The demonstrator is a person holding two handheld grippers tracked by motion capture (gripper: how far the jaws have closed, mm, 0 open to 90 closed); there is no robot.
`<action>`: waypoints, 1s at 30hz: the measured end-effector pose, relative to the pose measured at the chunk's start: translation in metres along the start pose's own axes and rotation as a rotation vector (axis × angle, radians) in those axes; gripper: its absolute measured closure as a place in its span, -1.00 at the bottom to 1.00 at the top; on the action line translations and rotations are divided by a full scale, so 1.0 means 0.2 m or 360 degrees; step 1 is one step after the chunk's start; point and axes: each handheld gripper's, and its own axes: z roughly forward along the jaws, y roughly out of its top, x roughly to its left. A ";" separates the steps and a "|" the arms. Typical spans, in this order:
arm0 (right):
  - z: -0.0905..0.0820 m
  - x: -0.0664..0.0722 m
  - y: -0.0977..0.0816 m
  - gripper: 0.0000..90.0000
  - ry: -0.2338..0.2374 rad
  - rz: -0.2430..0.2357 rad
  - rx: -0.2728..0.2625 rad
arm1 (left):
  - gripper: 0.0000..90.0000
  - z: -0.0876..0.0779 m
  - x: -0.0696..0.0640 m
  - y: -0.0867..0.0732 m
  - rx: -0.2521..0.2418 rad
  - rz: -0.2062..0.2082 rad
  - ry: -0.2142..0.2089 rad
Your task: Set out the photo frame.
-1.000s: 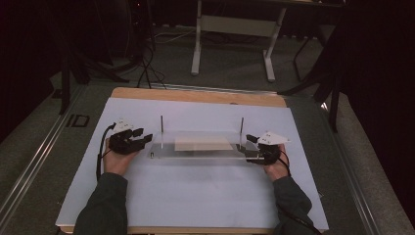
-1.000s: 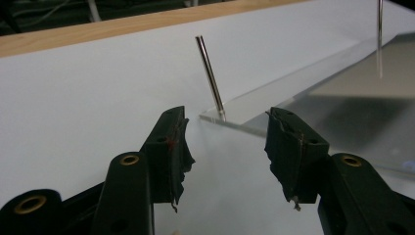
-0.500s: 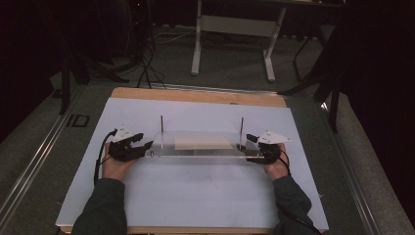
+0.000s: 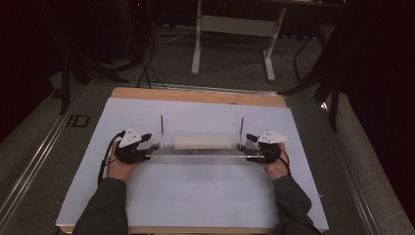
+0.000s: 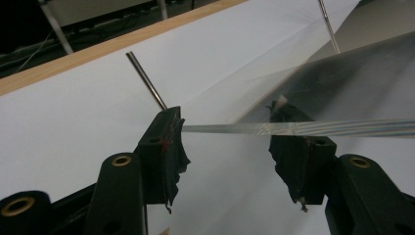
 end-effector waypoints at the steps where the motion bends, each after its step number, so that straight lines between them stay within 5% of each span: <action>1: 0.00 0.00 0.00 -0.18 0.0000 0.0000 0.0001 | 0.02 0.00 0.00 0.00 -0.0005 0.0004 0.0000; 16: 0.01 0.00 0.03 -0.18 -0.0001 0.0022 0.0027 | 0.09 0.03 -0.03 0.03 -0.0030 0.0041 0.0010; 30: 0.02 -0.01 0.02 -0.22 0.0032 0.0064 0.0002 | 0.11 0.04 0.00 0.03 -0.0039 -0.0056 0.0011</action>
